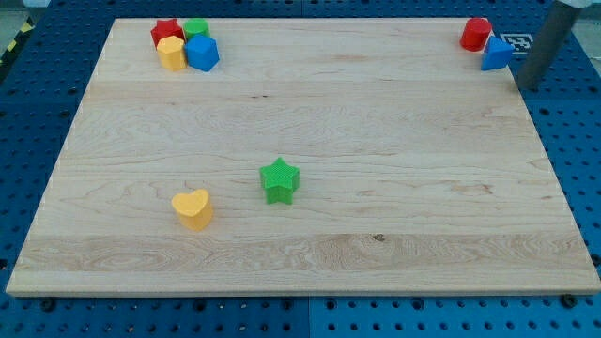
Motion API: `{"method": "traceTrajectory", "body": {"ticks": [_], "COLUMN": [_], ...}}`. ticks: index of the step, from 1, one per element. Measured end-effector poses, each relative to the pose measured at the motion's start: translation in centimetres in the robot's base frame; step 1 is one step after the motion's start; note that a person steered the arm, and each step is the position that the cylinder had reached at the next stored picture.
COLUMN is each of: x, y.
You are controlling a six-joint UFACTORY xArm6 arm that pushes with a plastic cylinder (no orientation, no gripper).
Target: Push the blue triangle into the red circle
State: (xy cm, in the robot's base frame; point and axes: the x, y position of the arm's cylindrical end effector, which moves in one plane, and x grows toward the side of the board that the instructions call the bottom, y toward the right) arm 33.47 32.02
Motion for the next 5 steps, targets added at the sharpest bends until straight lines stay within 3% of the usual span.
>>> {"method": "traceTrajectory", "body": {"ticks": [1,5], "x": [-2.6,-2.6], "y": [0.5,-5.7]}}
